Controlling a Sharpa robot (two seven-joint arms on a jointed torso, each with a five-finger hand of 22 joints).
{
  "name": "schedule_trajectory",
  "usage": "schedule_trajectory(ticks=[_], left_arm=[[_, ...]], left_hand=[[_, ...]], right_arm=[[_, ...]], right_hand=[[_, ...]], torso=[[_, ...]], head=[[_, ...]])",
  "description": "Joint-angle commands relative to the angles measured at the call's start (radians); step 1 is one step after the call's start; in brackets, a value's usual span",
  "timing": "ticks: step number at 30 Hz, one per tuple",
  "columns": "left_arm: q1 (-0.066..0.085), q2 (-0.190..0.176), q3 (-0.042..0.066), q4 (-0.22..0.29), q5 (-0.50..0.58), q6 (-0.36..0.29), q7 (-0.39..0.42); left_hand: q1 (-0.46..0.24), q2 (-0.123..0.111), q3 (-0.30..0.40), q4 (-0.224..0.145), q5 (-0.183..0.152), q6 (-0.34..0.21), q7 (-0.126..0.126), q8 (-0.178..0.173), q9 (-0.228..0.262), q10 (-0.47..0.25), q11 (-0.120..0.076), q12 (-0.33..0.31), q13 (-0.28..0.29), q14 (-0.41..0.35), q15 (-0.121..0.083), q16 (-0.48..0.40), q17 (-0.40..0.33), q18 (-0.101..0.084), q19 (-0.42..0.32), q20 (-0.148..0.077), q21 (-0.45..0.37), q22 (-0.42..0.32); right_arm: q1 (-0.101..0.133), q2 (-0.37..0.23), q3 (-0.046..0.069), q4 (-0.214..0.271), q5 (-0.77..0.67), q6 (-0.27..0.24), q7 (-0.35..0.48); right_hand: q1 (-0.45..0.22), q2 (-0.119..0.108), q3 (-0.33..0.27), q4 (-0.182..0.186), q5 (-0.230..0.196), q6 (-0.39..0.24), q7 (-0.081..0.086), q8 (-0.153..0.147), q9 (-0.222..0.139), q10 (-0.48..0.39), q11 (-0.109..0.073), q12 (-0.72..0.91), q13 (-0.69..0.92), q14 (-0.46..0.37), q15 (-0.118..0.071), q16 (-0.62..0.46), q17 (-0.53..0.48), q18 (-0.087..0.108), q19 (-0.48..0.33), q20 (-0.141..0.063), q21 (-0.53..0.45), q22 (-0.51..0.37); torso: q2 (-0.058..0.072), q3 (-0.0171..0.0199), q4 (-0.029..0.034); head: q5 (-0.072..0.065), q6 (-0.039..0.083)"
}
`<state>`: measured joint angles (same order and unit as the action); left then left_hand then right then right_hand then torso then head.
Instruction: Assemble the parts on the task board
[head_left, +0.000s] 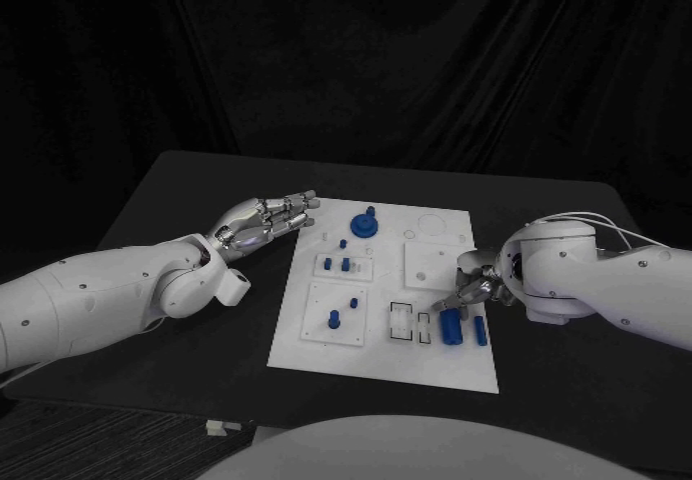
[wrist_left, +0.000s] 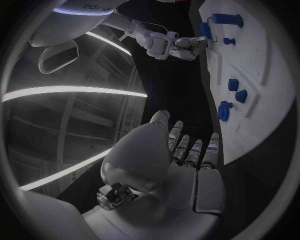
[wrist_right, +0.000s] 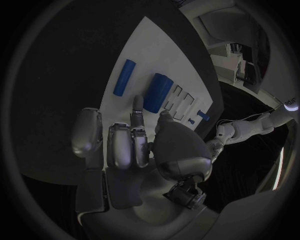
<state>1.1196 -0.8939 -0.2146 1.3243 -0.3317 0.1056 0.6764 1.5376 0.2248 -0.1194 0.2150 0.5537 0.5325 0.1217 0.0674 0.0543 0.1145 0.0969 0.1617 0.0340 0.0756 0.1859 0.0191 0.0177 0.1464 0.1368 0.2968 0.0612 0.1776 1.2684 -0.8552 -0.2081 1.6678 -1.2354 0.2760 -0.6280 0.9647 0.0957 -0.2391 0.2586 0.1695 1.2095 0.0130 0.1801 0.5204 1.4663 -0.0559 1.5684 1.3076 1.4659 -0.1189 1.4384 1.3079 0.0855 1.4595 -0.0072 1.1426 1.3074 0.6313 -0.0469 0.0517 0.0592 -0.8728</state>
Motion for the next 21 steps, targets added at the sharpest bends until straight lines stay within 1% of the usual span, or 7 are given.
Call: schedule_trajectory(ticks=[1,7,8,9,13,16,21], left_arm=[[-0.002,0.001,0.001,0.001,0.007,0.008,0.012],[-0.002,0.000,0.001,0.002,0.007,0.008,0.012],[-0.003,0.000,0.001,0.002,0.007,0.008,0.012],[-0.003,0.000,0.001,0.002,0.007,0.008,0.012],[-0.003,-0.001,0.001,0.002,0.007,0.007,0.011],[-0.003,-0.001,0.001,0.001,0.007,0.007,0.011],[-0.004,0.001,0.001,0.000,0.007,0.009,0.011]], left_hand=[[0.004,-0.006,0.006,-0.001,0.004,0.006,0.000,0.006,0.002,0.005,0.000,0.004,0.001,0.008,-0.002,0.006,0.001,-0.008,0.006,-0.003,0.001,0.001],[0.004,-0.006,0.006,-0.001,0.004,0.006,0.000,0.006,0.002,0.005,0.000,0.004,0.001,0.008,-0.002,0.006,0.001,-0.008,0.006,-0.003,0.001,0.001],[0.004,-0.006,0.006,-0.001,0.004,0.006,0.000,0.006,0.002,0.005,0.000,0.004,0.001,0.008,-0.002,0.006,0.001,-0.008,0.006,-0.003,0.001,0.001],[0.004,-0.006,0.006,-0.001,0.004,0.006,0.000,0.006,0.002,0.005,0.000,0.004,0.001,0.008,-0.002,0.006,0.001,-0.008,0.006,-0.003,0.001,0.001],[0.004,-0.007,0.007,-0.001,0.004,0.007,0.001,0.006,0.002,0.007,0.002,0.005,0.001,0.009,-0.002,0.006,0.002,-0.008,0.008,-0.003,0.002,0.001],[0.004,-0.007,0.007,-0.001,0.004,0.007,0.001,0.006,0.002,0.007,0.002,0.005,0.001,0.009,-0.002,0.006,0.002,-0.008,0.008,-0.003,0.002,0.001],[0.004,-0.007,0.007,-0.001,0.004,0.007,0.001,0.006,0.002,0.007,0.002,0.005,0.001,0.009,-0.002,0.006,0.002,-0.008,0.008,-0.003,0.002,0.001]], right_arm=[[-0.003,-0.005,0.000,0.005,-0.006,0.005,-0.018],[-0.003,-0.020,0.000,0.016,-0.008,-0.014,-0.016],[-0.003,-0.023,0.000,0.017,-0.009,-0.018,-0.016],[-0.003,-0.027,0.000,0.019,-0.010,-0.023,-0.015],[-0.003,-0.038,0.000,0.024,-0.012,-0.035,-0.014],[-0.003,-0.041,0.000,0.026,-0.013,-0.038,-0.014],[-0.004,-0.039,0.000,0.029,-0.014,-0.043,-0.012]], right_hand=[[0.007,-0.004,-0.001,-0.007,-0.001,0.007,0.000,-0.005,-0.002,0.105,0.000,0.002,0.263,0.073,-0.009,0.005,0.034,-0.005,0.003,-0.006,0.005,0.158],[0.006,-0.003,-0.001,-0.008,0.001,0.013,0.000,-0.008,-0.002,0.105,0.000,0.002,0.263,0.075,-0.009,0.017,0.050,-0.008,0.008,-0.007,0.020,0.161],[0.001,-0.003,-0.002,-0.006,-0.003,-0.087,0.015,-0.062,-0.020,0.105,-0.004,0.002,0.263,0.078,0.000,0.029,0.066,-0.012,0.013,-0.003,0.039,0.166],[-0.001,-0.003,-0.002,-0.005,-0.007,-0.108,0.016,-0.070,-0.020,0.105,-0.008,0.002,0.263,0.079,-0.003,0.035,0.074,-0.012,0.015,-0.003,0.043,0.167],[-0.003,-0.004,-0.002,-0.006,-0.011,-0.110,0.017,-0.065,-0.013,0.105,0.003,0.002,0.263,0.081,0.002,0.044,0.086,-0.015,0.019,0.000,0.061,0.171],[-0.002,-0.003,-0.001,-0.007,-0.011,-0.090,0.016,-0.047,0.002,0.105,0.010,0.002,0.263,0.081,0.007,0.048,0.090,-0.017,0.021,0.004,0.068,0.172],[-0.010,-0.003,-0.002,-0.002,-0.014,-0.073,0.013,-0.024,0.027,0.105,0.009,0.002,0.263,0.081,0.007,0.053,0.095,-0.017,0.022,0.006,0.075,0.173]], torso=[[0.001,0.0000,0.0000],[0.000,0.0001,0.0006],[0.000,0.0001,0.0006],[-0.001,0.0002,0.0007],[-0.001,0.0003,0.0009],[-0.001,0.0002,0.0010],[-0.001,0.0001,0.0006]], head=[[0.002,0.000],[0.006,0.000],[0.006,0.000],[0.006,0.000],[0.005,0.000],[0.002,0.000],[0.001,0.000]])
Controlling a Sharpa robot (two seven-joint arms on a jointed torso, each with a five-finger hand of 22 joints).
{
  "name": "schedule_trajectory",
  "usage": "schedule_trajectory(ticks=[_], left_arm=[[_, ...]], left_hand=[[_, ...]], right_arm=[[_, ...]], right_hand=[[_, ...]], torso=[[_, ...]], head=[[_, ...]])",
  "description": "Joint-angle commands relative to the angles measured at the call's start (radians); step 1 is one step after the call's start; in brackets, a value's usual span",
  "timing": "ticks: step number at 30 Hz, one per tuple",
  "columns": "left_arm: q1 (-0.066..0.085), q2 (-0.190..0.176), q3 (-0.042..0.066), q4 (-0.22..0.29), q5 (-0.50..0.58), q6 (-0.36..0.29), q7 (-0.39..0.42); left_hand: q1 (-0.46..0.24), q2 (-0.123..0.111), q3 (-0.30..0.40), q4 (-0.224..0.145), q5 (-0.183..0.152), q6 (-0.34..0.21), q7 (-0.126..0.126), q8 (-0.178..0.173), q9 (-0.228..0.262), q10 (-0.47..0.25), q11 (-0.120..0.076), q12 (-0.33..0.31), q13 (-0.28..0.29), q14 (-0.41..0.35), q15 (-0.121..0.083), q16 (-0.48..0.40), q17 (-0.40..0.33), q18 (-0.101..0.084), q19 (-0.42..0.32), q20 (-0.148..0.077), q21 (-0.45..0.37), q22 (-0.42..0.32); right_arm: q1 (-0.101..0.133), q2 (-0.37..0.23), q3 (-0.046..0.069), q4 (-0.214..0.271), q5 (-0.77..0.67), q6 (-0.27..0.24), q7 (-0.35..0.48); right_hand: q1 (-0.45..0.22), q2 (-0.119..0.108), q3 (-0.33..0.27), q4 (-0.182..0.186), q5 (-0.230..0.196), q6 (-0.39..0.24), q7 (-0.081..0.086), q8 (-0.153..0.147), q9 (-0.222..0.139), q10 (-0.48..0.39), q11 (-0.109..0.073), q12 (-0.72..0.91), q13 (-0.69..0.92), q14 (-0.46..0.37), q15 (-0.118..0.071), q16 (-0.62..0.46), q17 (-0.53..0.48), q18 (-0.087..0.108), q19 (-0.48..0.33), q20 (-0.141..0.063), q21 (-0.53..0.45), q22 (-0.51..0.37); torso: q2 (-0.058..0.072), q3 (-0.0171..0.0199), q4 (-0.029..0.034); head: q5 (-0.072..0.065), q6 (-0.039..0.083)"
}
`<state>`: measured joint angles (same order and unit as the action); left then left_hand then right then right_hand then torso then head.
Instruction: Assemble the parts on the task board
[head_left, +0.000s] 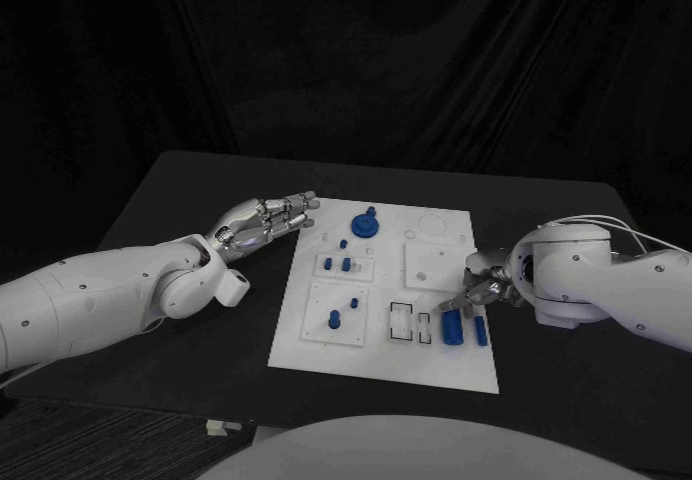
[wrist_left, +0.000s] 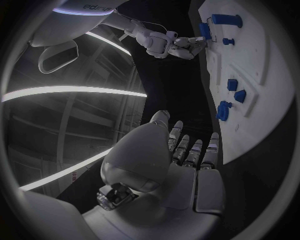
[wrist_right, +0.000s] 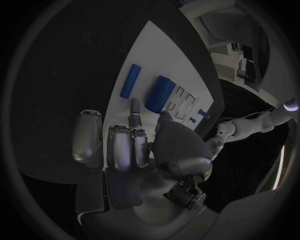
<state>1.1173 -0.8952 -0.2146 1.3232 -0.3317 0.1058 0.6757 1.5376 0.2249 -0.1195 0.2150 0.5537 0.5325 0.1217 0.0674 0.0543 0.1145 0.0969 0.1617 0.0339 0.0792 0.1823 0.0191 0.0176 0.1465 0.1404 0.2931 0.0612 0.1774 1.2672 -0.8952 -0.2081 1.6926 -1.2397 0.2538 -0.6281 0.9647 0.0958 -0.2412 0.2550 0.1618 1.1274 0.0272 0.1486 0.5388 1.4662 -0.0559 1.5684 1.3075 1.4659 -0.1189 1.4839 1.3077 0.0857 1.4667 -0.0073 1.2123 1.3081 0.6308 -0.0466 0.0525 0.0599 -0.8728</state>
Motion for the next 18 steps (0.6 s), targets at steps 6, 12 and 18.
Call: schedule_trajectory(ticks=[6,12,18], left_arm=[[-0.003,0.002,0.001,0.001,0.007,0.008,0.012],[-0.003,0.002,0.001,0.001,0.007,0.009,0.012],[-0.004,0.002,0.001,0.001,0.007,0.010,0.012]], left_hand=[[0.004,-0.007,0.008,-0.001,0.004,0.007,0.001,0.006,0.002,0.007,0.002,0.005,0.001,0.006,0.002,0.006,0.002,-0.008,0.004,0.001,0.002,0.001],[0.003,-0.008,0.008,-0.001,0.004,0.007,0.002,0.006,0.002,0.007,0.003,0.005,0.001,0.006,0.002,0.007,0.002,-0.008,0.005,0.001,0.002,0.001],[0.003,-0.008,0.008,-0.001,0.004,0.007,0.002,0.006,0.002,0.007,0.003,0.005,0.001,0.006,0.002,0.007,0.002,-0.008,0.005,0.001,0.002,0.001]], right_arm=[[-0.004,0.007,0.000,0.004,-0.009,-0.028,-0.009],[-0.009,0.013,0.000,0.004,-0.006,-0.024,-0.009],[-0.012,0.021,0.000,0.000,0.038,-0.013,-0.010]], right_hand=[[-0.020,-0.003,-0.002,0.009,-0.017,0.018,-0.003,0.028,0.035,0.105,0.008,0.002,0.263,0.081,0.006,0.013,0.100,-0.018,0.016,0.006,0.013,0.174],[-0.025,-0.001,-0.002,0.014,-0.023,0.027,-0.007,0.043,0.054,0.105,0.005,0.002,0.263,0.081,0.004,0.015,0.102,-0.019,0.016,0.005,0.018,0.175],[-0.034,0.004,-0.002,0.023,-0.026,0.032,-0.010,0.052,0.067,0.105,0.003,0.002,0.263,0.081,0.002,0.017,0.103,-0.018,0.015,0.004,0.018,0.174]], torso=[[0.000,-0.0003,-0.0011],[0.000,-0.0004,0.0002],[0.000,-0.0006,0.0005]], head=[[0.001,0.000],[0.001,0.000],[0.000,0.000]])
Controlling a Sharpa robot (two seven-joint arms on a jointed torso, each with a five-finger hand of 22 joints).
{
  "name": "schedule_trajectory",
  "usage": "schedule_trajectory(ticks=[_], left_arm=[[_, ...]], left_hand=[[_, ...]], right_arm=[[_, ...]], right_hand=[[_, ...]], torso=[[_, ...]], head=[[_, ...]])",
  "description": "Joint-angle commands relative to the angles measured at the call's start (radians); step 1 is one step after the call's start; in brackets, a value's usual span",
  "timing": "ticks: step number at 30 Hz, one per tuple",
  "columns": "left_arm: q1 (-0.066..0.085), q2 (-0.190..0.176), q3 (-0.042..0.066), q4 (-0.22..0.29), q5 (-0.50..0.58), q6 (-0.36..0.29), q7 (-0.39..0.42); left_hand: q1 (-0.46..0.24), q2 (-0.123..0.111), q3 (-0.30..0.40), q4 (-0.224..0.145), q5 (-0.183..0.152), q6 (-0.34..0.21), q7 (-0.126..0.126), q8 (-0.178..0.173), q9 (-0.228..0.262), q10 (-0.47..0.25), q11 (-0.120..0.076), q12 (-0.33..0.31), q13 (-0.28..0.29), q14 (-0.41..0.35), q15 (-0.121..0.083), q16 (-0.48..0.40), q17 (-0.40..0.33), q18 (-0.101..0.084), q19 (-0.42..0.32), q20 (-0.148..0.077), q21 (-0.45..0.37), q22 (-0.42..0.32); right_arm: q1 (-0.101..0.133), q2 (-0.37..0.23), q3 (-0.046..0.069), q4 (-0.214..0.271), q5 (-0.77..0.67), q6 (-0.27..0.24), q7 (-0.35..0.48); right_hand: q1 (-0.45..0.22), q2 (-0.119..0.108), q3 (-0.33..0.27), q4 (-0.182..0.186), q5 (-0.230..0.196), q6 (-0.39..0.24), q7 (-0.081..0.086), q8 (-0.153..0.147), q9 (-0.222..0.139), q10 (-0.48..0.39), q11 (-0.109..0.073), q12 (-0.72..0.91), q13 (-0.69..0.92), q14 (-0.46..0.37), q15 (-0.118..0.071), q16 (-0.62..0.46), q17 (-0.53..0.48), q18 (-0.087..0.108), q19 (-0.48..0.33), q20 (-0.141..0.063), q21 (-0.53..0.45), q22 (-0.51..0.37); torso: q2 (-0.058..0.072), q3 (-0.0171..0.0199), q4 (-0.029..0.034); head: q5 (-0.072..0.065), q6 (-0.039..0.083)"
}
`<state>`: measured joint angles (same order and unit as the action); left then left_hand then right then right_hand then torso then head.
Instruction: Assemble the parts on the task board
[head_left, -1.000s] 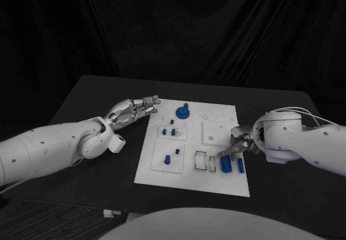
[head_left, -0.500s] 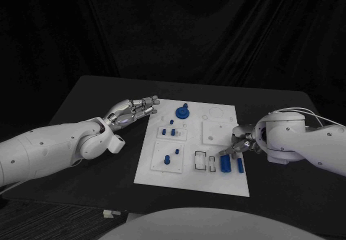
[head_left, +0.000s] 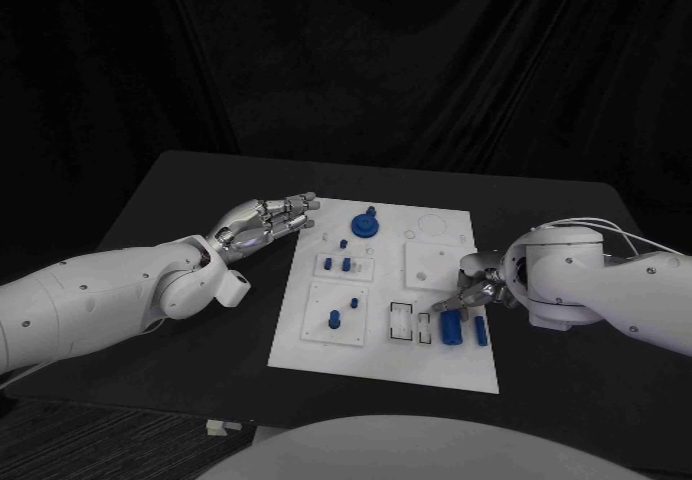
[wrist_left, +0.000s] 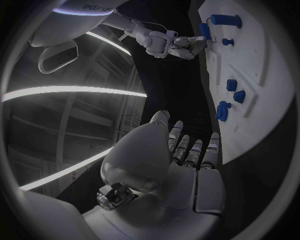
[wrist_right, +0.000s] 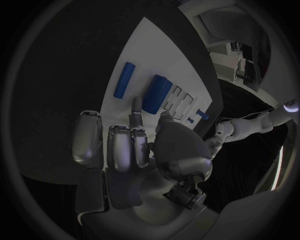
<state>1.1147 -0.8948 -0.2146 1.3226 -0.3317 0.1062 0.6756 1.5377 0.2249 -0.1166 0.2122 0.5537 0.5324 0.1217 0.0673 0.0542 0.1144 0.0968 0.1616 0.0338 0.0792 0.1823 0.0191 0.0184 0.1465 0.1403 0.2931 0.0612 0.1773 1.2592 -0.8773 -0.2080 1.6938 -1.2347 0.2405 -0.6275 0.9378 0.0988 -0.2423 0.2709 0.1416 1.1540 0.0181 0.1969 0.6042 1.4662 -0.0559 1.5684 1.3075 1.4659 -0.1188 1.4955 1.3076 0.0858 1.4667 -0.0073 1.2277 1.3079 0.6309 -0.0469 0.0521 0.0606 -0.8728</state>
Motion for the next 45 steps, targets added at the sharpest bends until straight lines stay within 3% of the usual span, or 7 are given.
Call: schedule_trajectory(ticks=[1,7,13,15,21,30,45], left_arm=[[-0.002,0.002,0.001,0.001,0.007,0.010,0.012],[-0.003,0.002,0.001,0.001,0.007,0.011,0.010],[-0.004,0.001,0.001,0.001,0.007,0.011,0.008],[-0.004,0.001,0.001,0.001,0.007,0.012,0.008],[-0.004,0.001,0.001,0.001,0.007,0.013,0.006],[-0.005,0.001,0.001,-0.001,0.007,0.014,0.006],[-0.006,0.000,0.001,-0.003,0.007,0.015,0.003]], left_hand=[[0.003,-0.008,0.005,0.002,0.004,0.007,0.002,0.006,0.002,0.007,0.003,0.005,0.001,0.006,0.002,0.007,0.001,-0.008,0.005,0.001,0.002,0.001],[0.003,-0.009,0.006,0.002,0.004,0.007,0.002,0.006,0.002,0.007,0.003,0.005,0.001,0.006,0.002,0.007,0.001,-0.009,0.006,0.001,0.002,0.001],[0.003,-0.009,0.006,0.002,0.004,0.008,0.003,0.006,0.002,0.007,0.004,0.005,0.001,0.007,0.002,0.007,0.001,-0.009,0.006,0.001,0.002,0.001],[0.003,-0.009,0.006,0.002,0.004,0.008,0.003,0.006,0.002,0.007,0.004,0.005,0.001,0.007,0.002,0.007,0.001,-0.009,0.006,0.001,0.002,0.001],[0.003,-0.010,0.007,0.001,0.004,0.008,0.003,0.006,0.002,0.008,0.004,0.005,0.001,0.008,0.003,0.007,0.001,-0.009,0.006,0.001,0.002,0.001],[0.003,-0.011,0.007,0.001,0.004,0.007,0.004,0.006,0.001,0.008,0.005,0.005,0.001,0.008,0.004,0.007,0.001,-0.009,0.006,0.001,0.003,0.001],[0.004,-0.011,0.009,0.000,0.005,0.009,0.004,0.007,0.002,0.009,0.005,0.006,0.001,0.009,0.005,0.008,0.002,-0.010,0.008,0.001,0.003,0.002]], right_arm=[[-0.004,0.005,0.000,-0.002,0.038,0.001,-0.011],[-0.008,0.019,0.000,-0.010,0.054,0.005,-0.011],[-0.011,0.028,0.000,-0.018,0.058,0.032,-0.014],[-0.012,0.030,0.000,-0.019,0.059,0.039,-0.015],[-0.014,0.034,0.000,-0.020,0.060,0.027,-0.015],[-0.015,0.025,0.000,-0.013,0.116,-0.072,0.000],[0.015,-0.001,0.001,0.020,0.347,-0.236,0.030]], right_hand=[[-0.008,0.001,-0.001,0.007,-0.005,0.006,-0.001,0.003,0.002,0.105,0.003,0.002,0.263,0.081,0.002,0.005,0.102,-0.018,0.015,0.004,0.002,0.175],[0.014,-0.001,0.007,-0.008,0.041,-0.004,-0.001,0.004,0.014,0.105,0.002,0.002,0.263,0.079,0.002,0.004,0.098,-0.018,0.014,0.003,0.002,0.174],[0.072,-0.018,0.031,-0.057,0.274,-0.034,0.000,0.003,0.044,0.105,0.001,0.002,0.263,0.076,0.004,0.002,0.085,-0.016,0.008,0.004,-0.007,0.171],[0.121,-0.033,0.059,-0.096,0.430,-0.046,-0.002,0.008,0.063,0.105,-0.001,0.002,0.263,0.075,0.003,0.000,0.079,-0.015,0.006,0.003,-0.010,0.170],[0.142,-0.066,0.130,-0.134,0.622,-0.076,-0.014,0.063,0.176,0.105,-0.011,0.002,0.263,0.074,-0.006,-0.001,0.070,-0.014,0.005,-0.005,-0.012,0.169],[0.119,-0.098,0.269,-0.156,0.703,-0.124,-0.022,0.121,0.318,0.105,-0.019,0.002,0.263,0.071,-0.011,-0.003,0.057,-0.013,0.002,-0.009,-0.018,0.167],[0.053,-0.132,0.424,-0.165,0.804,-0.125,-0.028,0.155,0.387,0.105,-0.026,0.002,0.263,0.069,-0.016,-0.007,0.038,-0.012,-0.001,-0.014,-0.025,0.165]], torso=[[0.000,-0.0002,0.0012],[0.000,-0.0003,0.0005],[0.000,-0.0001,-0.0002],[0.001,0.0001,0.0003],[0.000,-0.0001,0.0008],[0.000,0.0001,0.0009],[0.000,0.0000,0.0000]], head=[[-0.001,0.000],[-0.003,0.000],[0.000,0.000],[0.000,0.000],[0.000,0.000],[0.002,0.000],[0.001,0.000]])
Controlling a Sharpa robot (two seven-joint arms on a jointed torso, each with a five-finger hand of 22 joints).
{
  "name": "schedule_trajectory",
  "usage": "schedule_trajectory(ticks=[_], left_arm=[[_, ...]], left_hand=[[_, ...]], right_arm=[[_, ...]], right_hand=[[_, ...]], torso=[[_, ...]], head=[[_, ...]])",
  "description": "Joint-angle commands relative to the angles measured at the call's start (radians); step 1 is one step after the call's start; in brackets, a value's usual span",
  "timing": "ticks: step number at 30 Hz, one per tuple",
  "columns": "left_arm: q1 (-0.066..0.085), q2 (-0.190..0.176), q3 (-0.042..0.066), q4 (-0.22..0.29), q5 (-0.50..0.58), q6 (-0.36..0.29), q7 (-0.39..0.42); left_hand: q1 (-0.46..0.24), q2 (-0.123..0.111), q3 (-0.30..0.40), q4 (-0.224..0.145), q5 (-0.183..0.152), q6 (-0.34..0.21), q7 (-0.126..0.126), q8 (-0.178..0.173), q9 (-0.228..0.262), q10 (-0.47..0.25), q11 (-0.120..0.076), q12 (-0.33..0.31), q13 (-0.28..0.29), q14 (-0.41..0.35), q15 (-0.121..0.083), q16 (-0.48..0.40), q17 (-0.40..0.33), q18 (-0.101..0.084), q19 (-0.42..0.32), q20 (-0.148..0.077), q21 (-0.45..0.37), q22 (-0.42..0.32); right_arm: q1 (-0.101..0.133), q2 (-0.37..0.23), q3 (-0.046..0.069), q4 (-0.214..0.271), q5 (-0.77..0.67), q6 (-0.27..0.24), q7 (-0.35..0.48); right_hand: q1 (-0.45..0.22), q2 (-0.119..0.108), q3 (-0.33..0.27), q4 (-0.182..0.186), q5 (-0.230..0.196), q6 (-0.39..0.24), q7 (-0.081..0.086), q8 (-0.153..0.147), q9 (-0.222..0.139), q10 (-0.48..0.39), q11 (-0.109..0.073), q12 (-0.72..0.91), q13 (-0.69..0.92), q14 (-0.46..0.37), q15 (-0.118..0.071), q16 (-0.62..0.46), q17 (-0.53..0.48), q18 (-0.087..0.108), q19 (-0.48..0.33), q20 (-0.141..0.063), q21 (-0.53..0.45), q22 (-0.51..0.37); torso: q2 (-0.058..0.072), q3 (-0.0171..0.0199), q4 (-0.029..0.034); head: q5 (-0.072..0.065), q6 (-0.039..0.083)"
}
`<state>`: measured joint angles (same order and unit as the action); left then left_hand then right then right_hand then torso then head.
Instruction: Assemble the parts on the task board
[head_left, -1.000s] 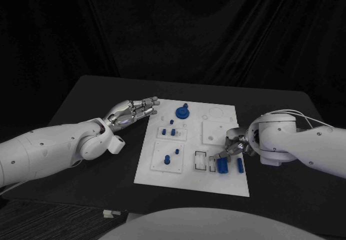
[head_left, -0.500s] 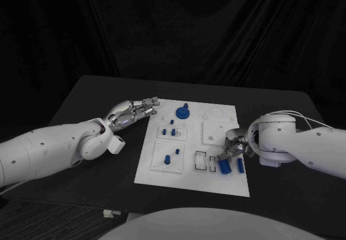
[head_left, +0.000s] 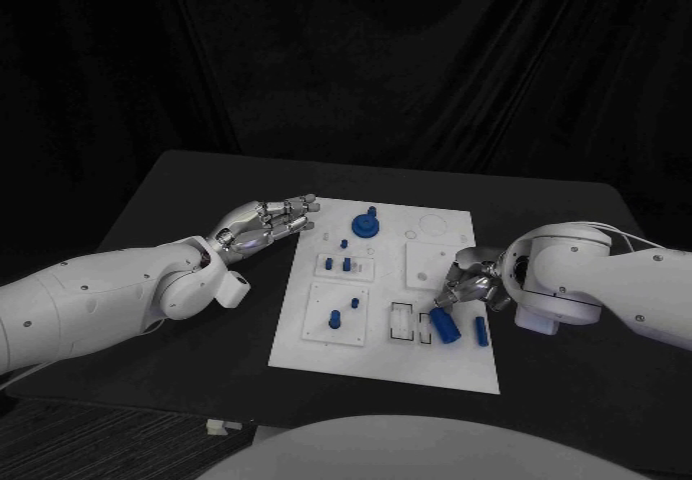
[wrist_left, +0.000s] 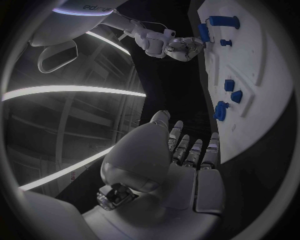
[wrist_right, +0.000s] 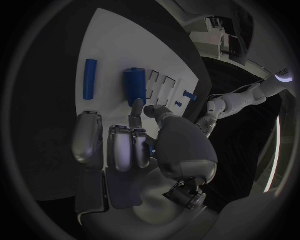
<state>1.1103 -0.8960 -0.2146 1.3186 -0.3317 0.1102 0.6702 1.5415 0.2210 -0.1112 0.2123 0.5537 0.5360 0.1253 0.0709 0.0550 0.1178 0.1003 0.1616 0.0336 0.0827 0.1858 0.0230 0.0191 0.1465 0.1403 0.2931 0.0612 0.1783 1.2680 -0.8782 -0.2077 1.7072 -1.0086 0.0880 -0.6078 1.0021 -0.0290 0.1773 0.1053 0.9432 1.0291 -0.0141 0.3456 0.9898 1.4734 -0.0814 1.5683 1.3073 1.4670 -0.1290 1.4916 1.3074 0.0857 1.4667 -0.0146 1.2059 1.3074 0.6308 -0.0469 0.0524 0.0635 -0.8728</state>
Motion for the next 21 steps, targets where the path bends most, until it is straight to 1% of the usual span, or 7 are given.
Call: schedule_trajectory(ticks=[1,13,15,16,17,19,21], left_arm=[[-0.002,0.001,0.001,0.001,0.006,0.011,0.009],[-0.002,0.000,0.001,0.002,0.006,0.013,0.007],[-0.002,0.000,0.001,0.002,0.006,0.014,0.006],[-0.002,0.000,0.001,0.002,0.006,0.015,0.006],[-0.002,0.000,0.001,0.003,0.006,0.015,0.006],[-0.002,-0.001,0.001,0.003,0.006,0.015,0.005],[-0.002,-0.001,0.001,0.002,0.006,0.016,0.004]], left_hand=[[0.000,-0.007,0.004,0.000,0.005,0.006,0.001,0.003,0.001,0.005,0.002,0.006,0.002,0.006,0.001,0.004,0.001,-0.010,0.008,0.001,0.003,0.001],[0.000,-0.008,0.005,-0.001,0.005,0.005,0.001,0.003,0.001,0.006,0.003,0.006,0.002,0.007,0.002,0.004,0.001,-0.010,0.010,0.001,0.004,0.001],[0.000,-0.008,0.005,-0.001,0.005,0.004,0.001,0.003,0.001,0.006,0.003,0.006,0.002,0.007,0.003,0.005,0.001,-0.010,0.011,0.001,0.004,0.003],[0.000,-0.008,0.005,-0.001,0.005,0.004,0.001,0.003,0.001,0.006,0.003,0.006,0.002,0.007,0.003,0.005,0.001,-0.010,0.011,0.001,0.004,0.003],[0.000,-0.008,0.005,-0.001,0.005,0.003,0.001,0.003,0.001,0.006,0.003,0.006,0.002,0.008,0.003,0.005,0.001,-0.010,0.012,0.001,0.005,0.003],[0.000,-0.008,0.005,-0.001,0.005,0.004,0.001,0.003,0.001,0.006,0.003,0.006,0.002,0.008,0.003,0.005,0.001,-0.010,0.013,0.001,0.005,0.004],[0.000,-0.008,0.005,-0.001,0.005,0.004,0.001,0.003,0.001,0.006,0.003,0.006,0.002,0.008,0.003,0.005,0.001,-0.010,0.013,0.001,0.005,0.004]], right_arm=[[0.008,0.002,0.000,0.008,0.137,-0.090,0.012],[0.013,0.025,0.000,0.005,0.201,-0.080,0.006],[0.013,0.027,0.000,0.002,0.193,-0.059,-0.002],[0.013,0.027,0.000,0.002,0.179,-0.046,-0.006],[0.013,0.026,0.000,0.002,0.168,-0.040,-0.008],[0.013,0.019,0.000,0.009,0.118,-0.031,-0.013],[0.014,0.010,0.000,0.019,0.067,-0.025,-0.016]], right_hand=[[-0.015,-0.005,0.008,0.001,0.002,-0.001,0.005,0.006,0.003,0.097,0.000,0.003,0.264,0.067,-0.006,-0.004,0.035,-0.012,-0.001,-0.007,-0.004,0.165],[-0.034,-0.007,0.031,0.003,-0.017,-0.004,0.006,0.006,0.010,0.097,0.002,0.003,0.264,0.067,-0.005,-0.004,0.035,-0.012,-0.002,-0.006,-0.005,0.165],[-0.039,-0.010,0.037,0.002,-0.043,-0.009,0.008,0.003,0.011,0.097,0.003,0.003,0.264,0.066,-0.004,-0.005,0.032,-0.011,-0.003,-0.005,-0.008,0.164],[-0.074,-0.012,0.019,0.023,-0.234,-0.027,0.015,-0.007,0.011,0.097,0.009,0.003,0.264,0.066,0.001,-0.005,0.030,-0.013,-0.005,0.001,-0.013,0.163],[-0.087,-0.016,0.004,0.030,-0.375,-0.037,0.022,-0.008,0.017,0.097,0.014,0.003,0.264,0.066,0.005,-0.005,0.029,-0.012,-0.006,0.003,-0.014,0.162],[-0.102,-0.021,-0.021,0.042,-0.531,-0.046,0.025,0.005,0.033,0.097,0.019,0.003,0.264,0.067,0.009,-0.003,0.033,-0.011,-0.005,0.006,-0.013,0.163],[-0.110,-0.024,-0.058,0.053,-0.674,-0.058,0.018,0.063,0.100,0.097,0.015,0.003,0.264,0.068,0.005,0.001,0.038,-0.010,-0.002,0.006,-0.011,0.163]], torso=[[-0.001,0.0000,-0.0003],[0.000,-0.0005,0.0012],[0.000,-0.0004,0.0008],[0.000,-0.0002,0.0004],[0.000,-0.0003,0.0004],[0.000,-0.0003,0.0000],[0.000,-0.0004,-0.0002]], head=[[-0.001,0.000],[-0.005,0.000],[-0.003,0.000],[-0.001,0.000],[-0.001,0.000],[0.000,0.000],[0.000,0.000]])
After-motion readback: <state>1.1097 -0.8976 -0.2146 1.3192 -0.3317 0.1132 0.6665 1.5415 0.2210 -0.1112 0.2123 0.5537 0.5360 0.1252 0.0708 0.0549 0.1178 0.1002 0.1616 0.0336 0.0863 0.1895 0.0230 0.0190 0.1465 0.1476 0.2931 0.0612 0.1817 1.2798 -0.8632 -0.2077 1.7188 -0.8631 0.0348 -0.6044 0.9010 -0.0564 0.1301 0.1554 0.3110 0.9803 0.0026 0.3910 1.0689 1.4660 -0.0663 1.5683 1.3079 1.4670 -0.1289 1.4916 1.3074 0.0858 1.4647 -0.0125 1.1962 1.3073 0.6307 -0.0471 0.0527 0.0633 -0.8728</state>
